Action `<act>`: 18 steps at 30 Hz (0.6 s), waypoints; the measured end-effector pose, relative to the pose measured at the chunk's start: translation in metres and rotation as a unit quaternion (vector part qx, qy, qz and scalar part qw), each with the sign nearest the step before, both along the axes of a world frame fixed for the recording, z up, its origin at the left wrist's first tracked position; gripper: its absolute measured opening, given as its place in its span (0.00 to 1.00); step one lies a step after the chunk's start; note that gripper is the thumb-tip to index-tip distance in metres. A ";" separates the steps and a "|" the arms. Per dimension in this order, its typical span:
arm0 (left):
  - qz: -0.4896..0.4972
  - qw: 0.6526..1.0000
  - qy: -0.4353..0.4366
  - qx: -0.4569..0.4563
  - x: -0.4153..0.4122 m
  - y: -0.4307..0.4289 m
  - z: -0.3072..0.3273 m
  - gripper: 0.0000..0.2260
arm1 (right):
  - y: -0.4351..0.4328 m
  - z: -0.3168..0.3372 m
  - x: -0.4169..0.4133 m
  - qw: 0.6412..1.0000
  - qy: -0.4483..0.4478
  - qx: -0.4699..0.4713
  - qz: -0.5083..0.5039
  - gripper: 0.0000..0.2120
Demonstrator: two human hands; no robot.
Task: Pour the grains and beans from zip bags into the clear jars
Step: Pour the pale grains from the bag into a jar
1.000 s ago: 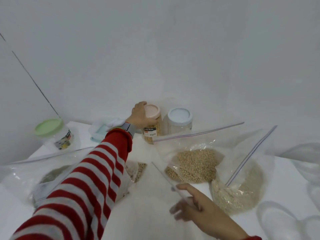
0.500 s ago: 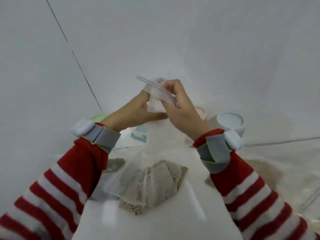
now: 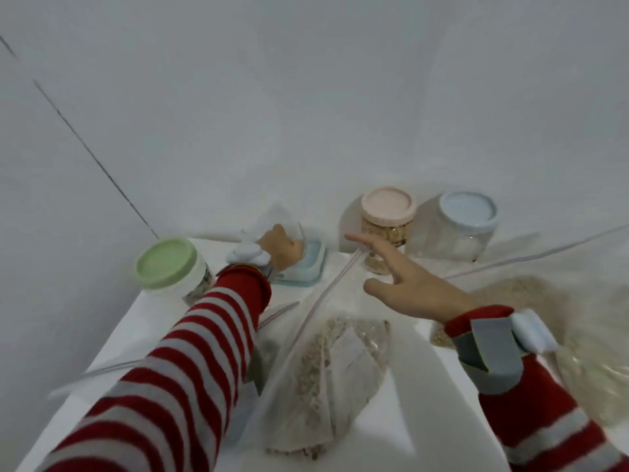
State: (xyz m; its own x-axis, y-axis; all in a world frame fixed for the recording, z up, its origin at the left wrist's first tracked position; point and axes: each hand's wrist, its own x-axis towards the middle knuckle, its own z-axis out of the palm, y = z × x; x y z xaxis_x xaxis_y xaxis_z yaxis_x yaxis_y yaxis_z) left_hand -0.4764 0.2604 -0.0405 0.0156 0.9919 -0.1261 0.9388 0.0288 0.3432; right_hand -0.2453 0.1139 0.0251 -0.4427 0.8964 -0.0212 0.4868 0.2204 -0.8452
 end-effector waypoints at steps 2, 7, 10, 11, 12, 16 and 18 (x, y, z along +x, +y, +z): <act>-0.029 0.994 0.048 -0.090 0.005 0.005 -0.010 0.30 | -0.008 -0.009 0.001 0.999 -0.031 0.004 -0.019 0.31; -0.059 0.994 0.085 -0.037 0.001 0.024 -0.013 0.15 | 0.002 0.022 0.025 0.942 -0.031 0.196 -0.269 0.22; -0.097 0.972 0.207 -0.045 0.006 0.018 -0.013 0.16 | 0.046 0.031 0.068 0.888 -0.181 0.126 -0.404 0.24; -0.095 0.968 0.230 -0.024 0.006 0.015 -0.010 0.16 | 0.057 0.029 0.077 0.874 -0.253 0.040 -0.414 0.31; -0.089 0.969 0.232 -0.021 0.006 0.011 -0.005 0.16 | 0.064 0.025 0.081 0.863 -0.293 -0.033 -0.411 0.38; -0.150 0.974 0.161 -0.054 0.001 -0.005 0.036 0.18 | 0.066 0.022 0.073 0.881 -0.205 -0.001 -0.426 0.43; -0.157 0.982 0.096 0.038 0.001 -0.023 0.069 0.16 | 0.047 0.041 0.066 0.881 -0.149 0.118 -0.434 0.41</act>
